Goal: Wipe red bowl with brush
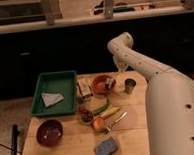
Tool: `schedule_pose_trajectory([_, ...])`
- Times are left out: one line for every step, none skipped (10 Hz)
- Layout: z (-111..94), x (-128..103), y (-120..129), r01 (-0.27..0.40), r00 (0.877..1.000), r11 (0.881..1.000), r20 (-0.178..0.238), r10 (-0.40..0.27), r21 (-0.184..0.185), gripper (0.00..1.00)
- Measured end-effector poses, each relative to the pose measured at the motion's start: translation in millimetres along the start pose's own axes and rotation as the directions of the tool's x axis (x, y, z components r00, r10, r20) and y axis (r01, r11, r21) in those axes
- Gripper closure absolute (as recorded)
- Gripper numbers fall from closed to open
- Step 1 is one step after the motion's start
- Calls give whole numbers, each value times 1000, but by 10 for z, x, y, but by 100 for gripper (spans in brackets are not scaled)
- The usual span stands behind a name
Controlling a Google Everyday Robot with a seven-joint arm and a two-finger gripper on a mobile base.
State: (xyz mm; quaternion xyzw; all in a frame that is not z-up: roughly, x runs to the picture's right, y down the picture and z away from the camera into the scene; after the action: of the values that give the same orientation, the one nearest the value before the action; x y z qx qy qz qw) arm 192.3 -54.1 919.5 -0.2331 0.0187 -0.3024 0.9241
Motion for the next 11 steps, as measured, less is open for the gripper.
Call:
schedule_pose_trajectory([6, 27, -20, -25, 999, 1000, -23, 26, 6, 100])
schedule_pose_trajectory([17, 44, -51, -44, 998, 999, -38, 44, 17, 100])
schedule_pose_trajectory([48, 51, -107, -62, 997, 997, -51, 64, 36, 100])
schedule_pose_trajectory([82, 52, -163, -77, 995, 996, -62, 80, 54, 100])
schedule_pose_trajectory([101, 44, -191, -79, 995, 995, -59, 82, 62, 100])
schedule_pose_trajectory([177, 4, -292, -73, 997, 994, -25, 75, 81, 100])
schedule_pose_trajectory([208, -51, -350, -64, 998, 994, -3, 64, 90, 100])
schedule_pose_trajectory([225, -120, -413, -45, 999, 994, 19, 43, 98, 100])
schedule_pose_trajectory([246, -184, -453, -16, 999, 994, 45, 11, 104, 100])
schedule_pose_trajectory([252, -225, -465, 22, 997, 994, 68, -29, 108, 100])
schedule_pose_trajectory([251, -277, -466, 56, 994, 992, 86, -66, 110, 100])
